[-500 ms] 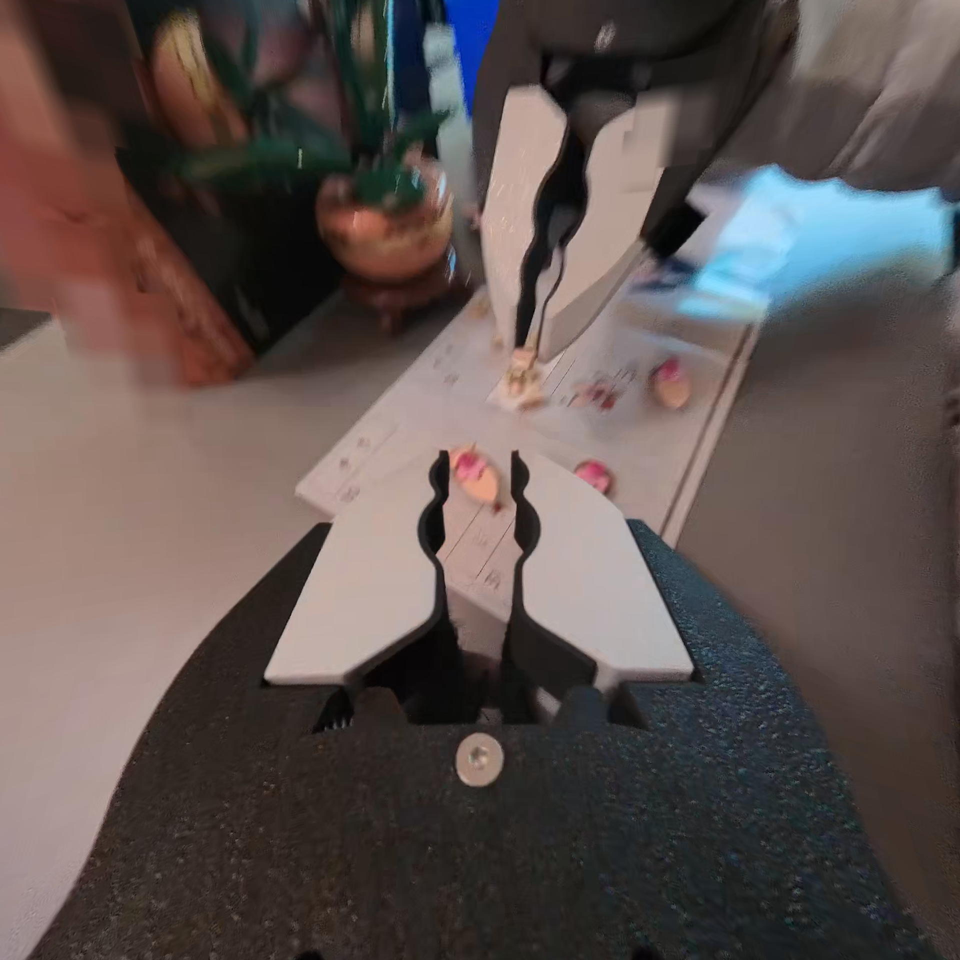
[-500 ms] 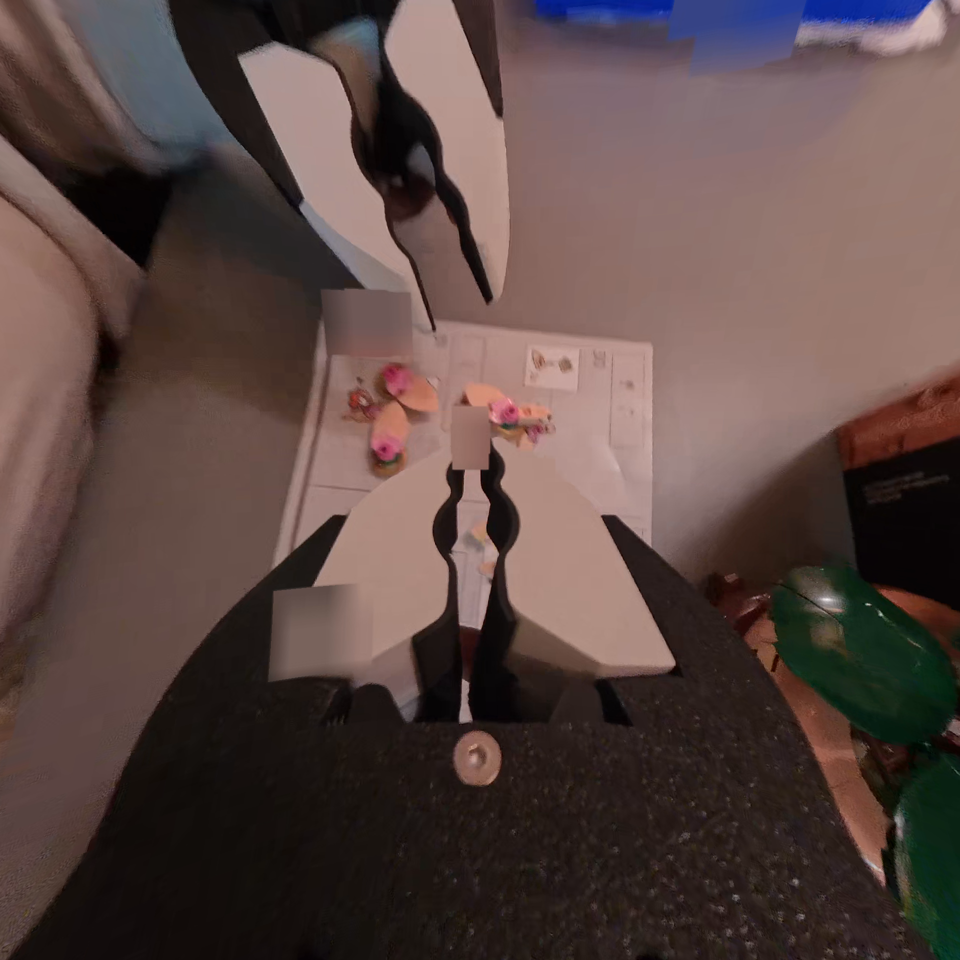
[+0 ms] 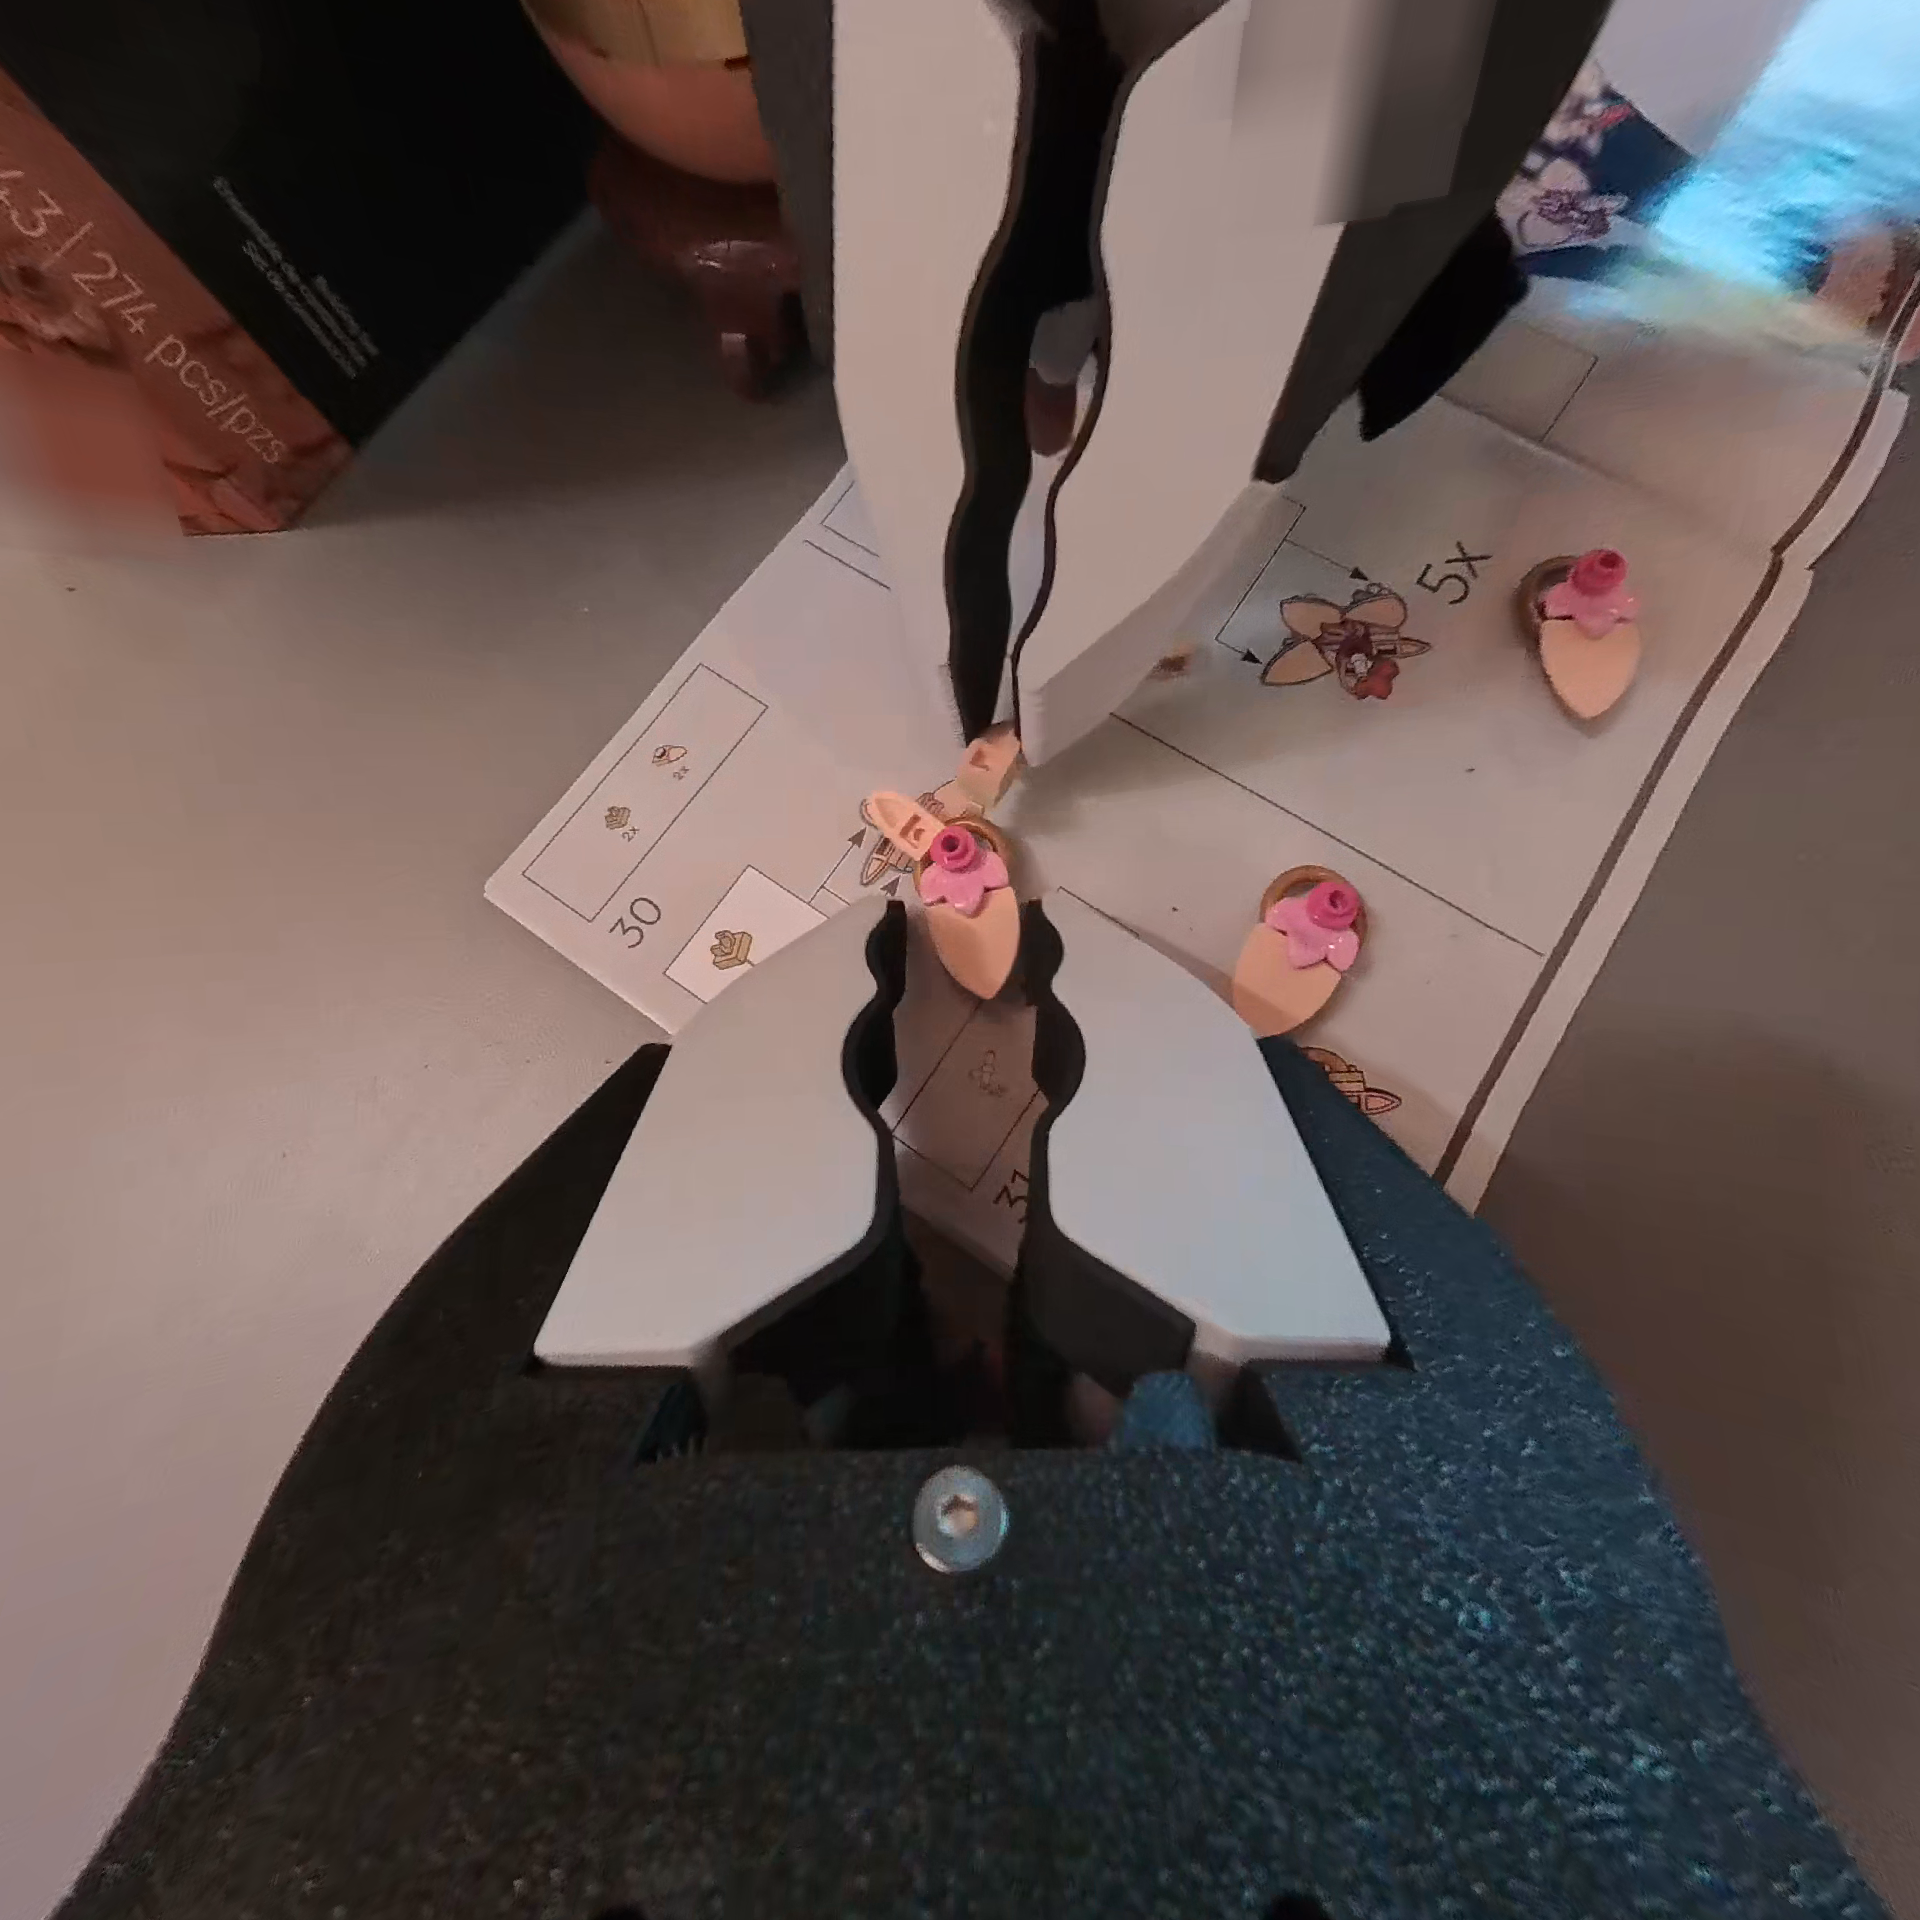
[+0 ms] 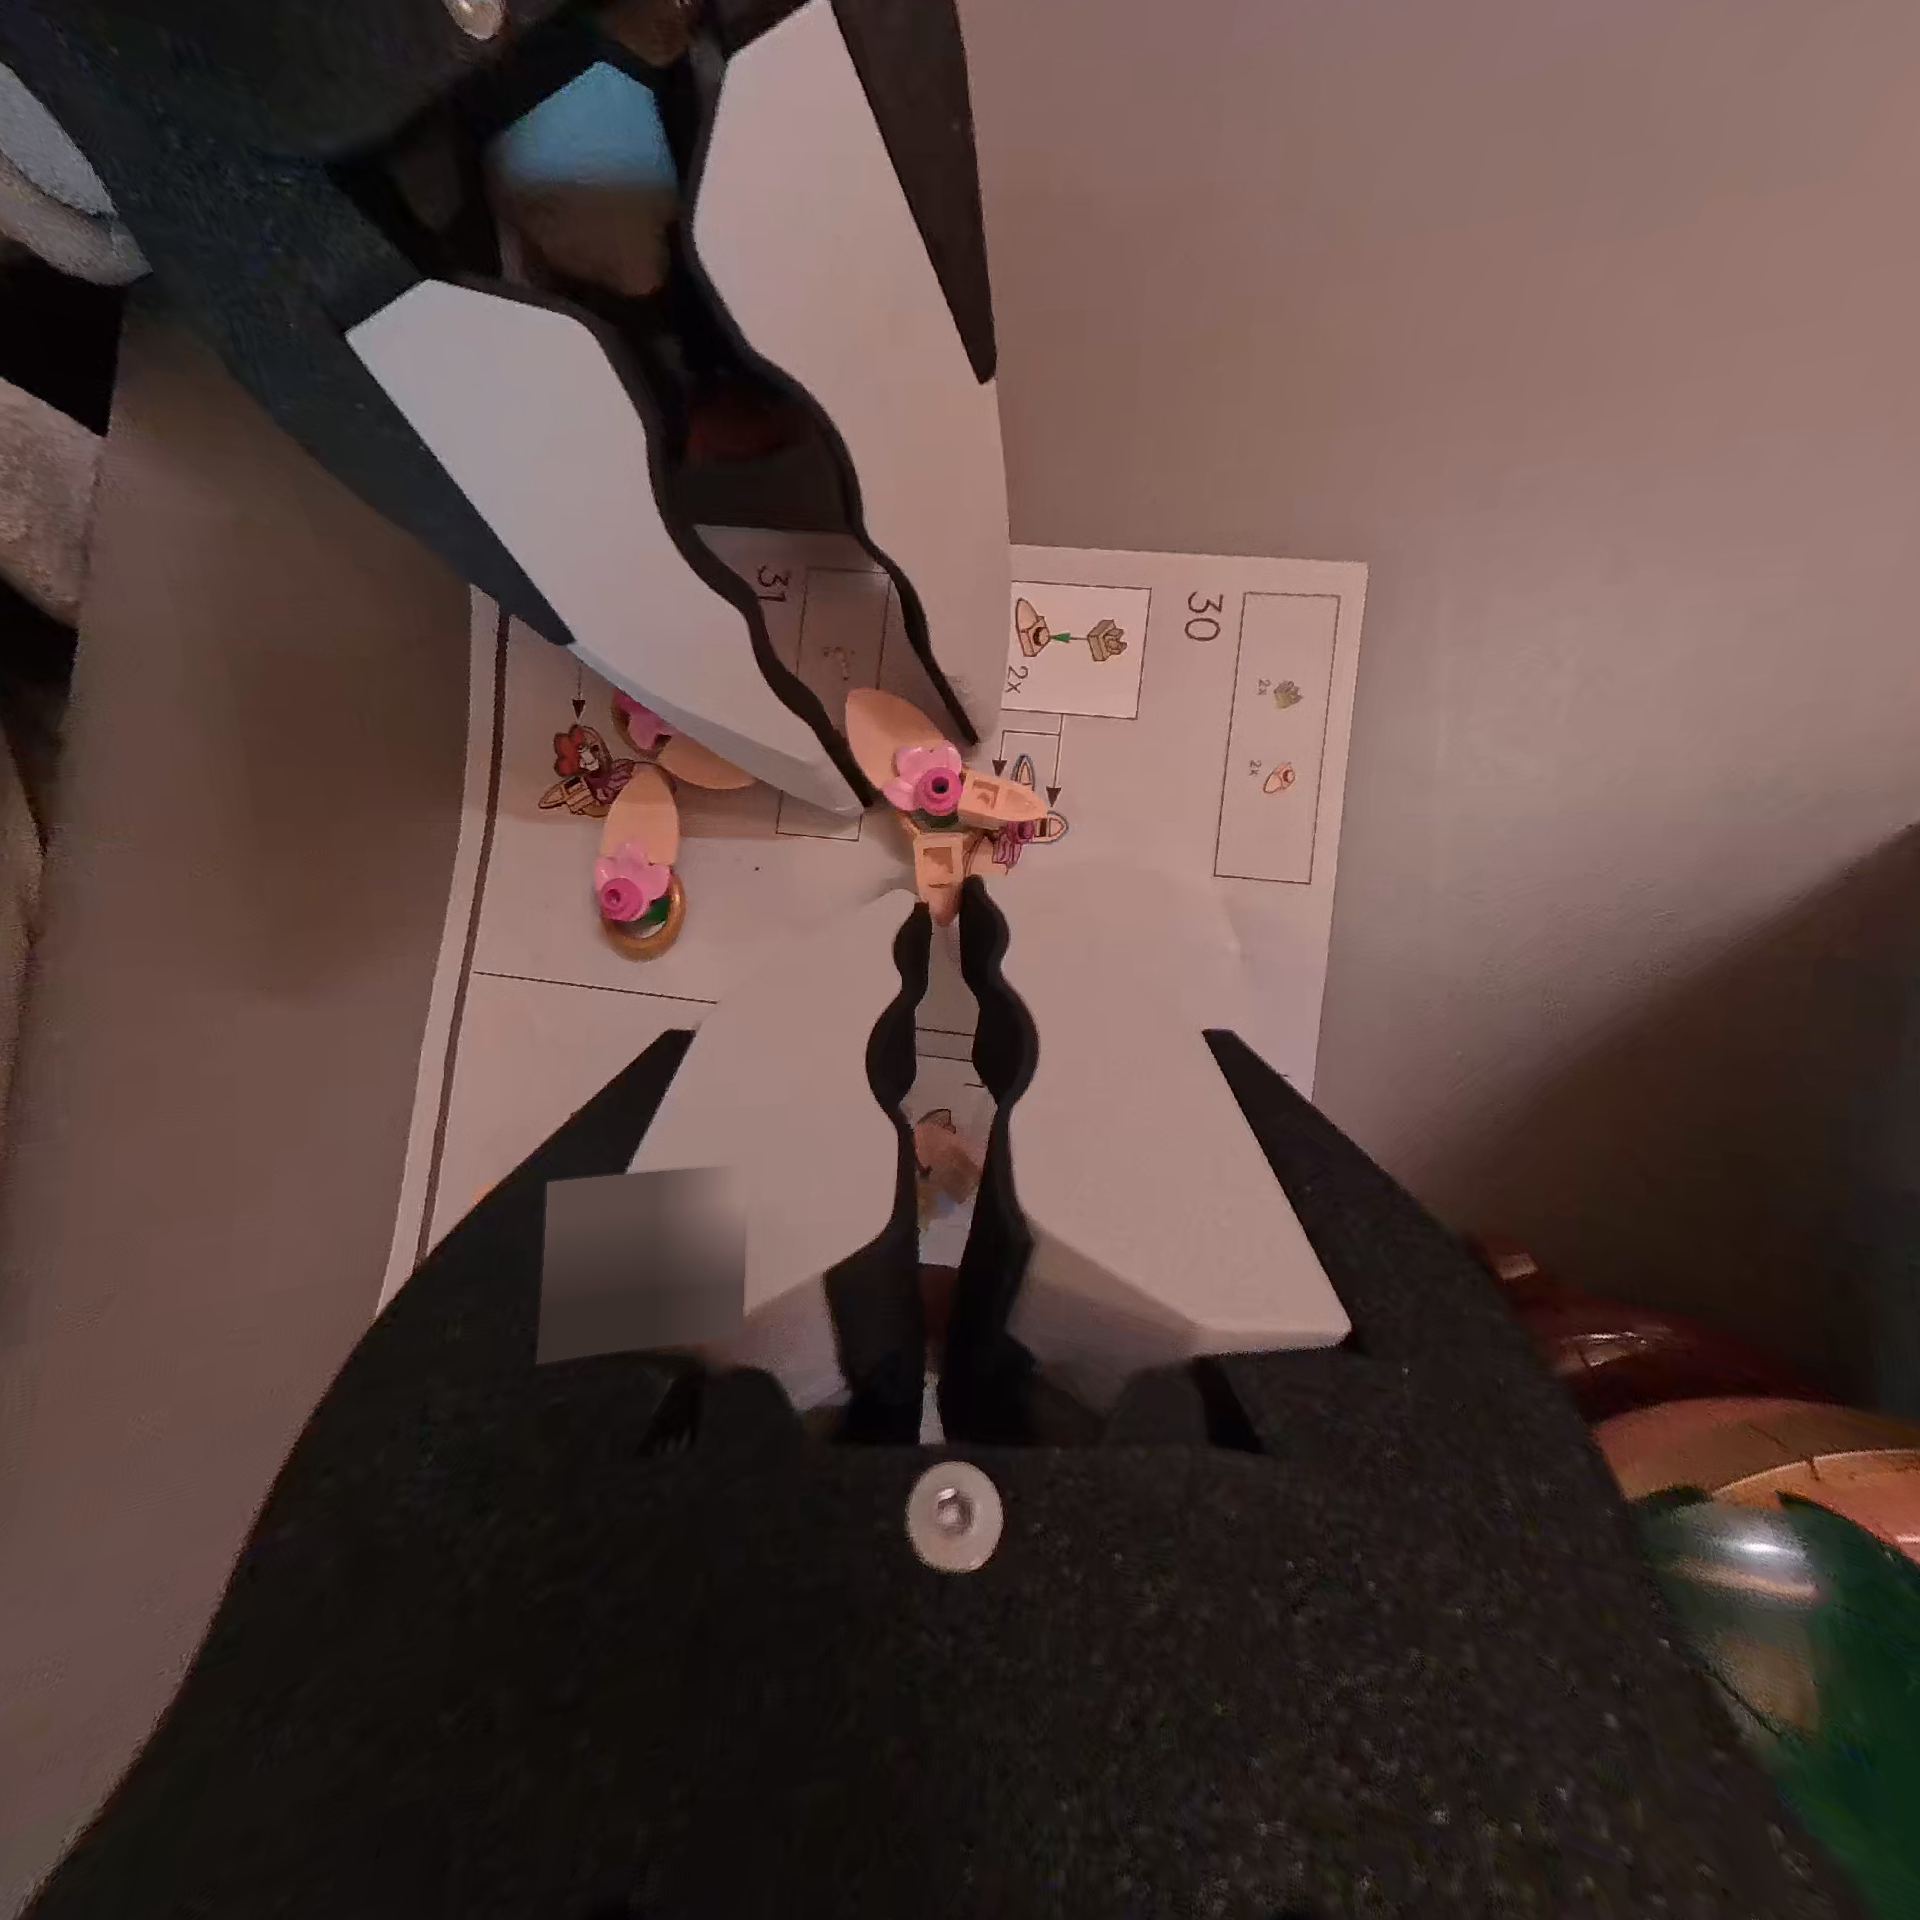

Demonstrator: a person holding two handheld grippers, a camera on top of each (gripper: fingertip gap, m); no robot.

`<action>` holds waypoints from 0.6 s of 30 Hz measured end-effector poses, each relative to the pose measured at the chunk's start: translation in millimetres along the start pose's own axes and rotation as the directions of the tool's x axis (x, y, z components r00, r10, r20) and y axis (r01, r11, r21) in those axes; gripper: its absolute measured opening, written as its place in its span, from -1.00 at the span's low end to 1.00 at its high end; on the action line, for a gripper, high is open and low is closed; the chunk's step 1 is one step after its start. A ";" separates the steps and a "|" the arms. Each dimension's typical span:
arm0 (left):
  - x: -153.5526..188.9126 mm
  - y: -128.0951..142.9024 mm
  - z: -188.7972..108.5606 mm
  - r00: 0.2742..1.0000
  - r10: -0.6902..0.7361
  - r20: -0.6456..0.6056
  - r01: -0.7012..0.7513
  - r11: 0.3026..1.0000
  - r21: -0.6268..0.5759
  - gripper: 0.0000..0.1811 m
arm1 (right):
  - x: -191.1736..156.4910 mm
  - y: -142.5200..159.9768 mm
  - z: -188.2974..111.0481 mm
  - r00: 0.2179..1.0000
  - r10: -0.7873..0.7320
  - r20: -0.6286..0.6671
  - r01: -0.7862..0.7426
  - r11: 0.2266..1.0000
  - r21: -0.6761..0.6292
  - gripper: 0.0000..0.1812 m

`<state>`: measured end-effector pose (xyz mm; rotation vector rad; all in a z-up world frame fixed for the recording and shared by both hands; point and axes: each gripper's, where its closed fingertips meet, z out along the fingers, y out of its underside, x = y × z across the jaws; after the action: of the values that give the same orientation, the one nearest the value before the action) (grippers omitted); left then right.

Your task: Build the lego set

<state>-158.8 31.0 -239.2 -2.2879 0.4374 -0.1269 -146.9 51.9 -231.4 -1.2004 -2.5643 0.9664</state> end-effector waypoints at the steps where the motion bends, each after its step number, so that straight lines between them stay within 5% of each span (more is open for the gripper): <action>1: 0.0 0.0 0.0 1.000 0.000 -0.003 0.000 1.000 0.001 -0.76 | 0.0 0.6 0.4 1.000 0.010 0.008 -0.010 1.000 -0.001 -0.94; 18: 1.5 1.2 -1.2 0.998 0.056 -0.019 -0.056 0.998 0.025 -0.82 | 0.9 2.4 4.8 0.998 0.059 -0.010 -0.059 0.997 -0.053 -0.94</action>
<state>-158.0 28.9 -239.3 -2.2499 0.5069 -0.1258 -147.8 51.4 -236.7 -1.2985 -2.5772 0.9072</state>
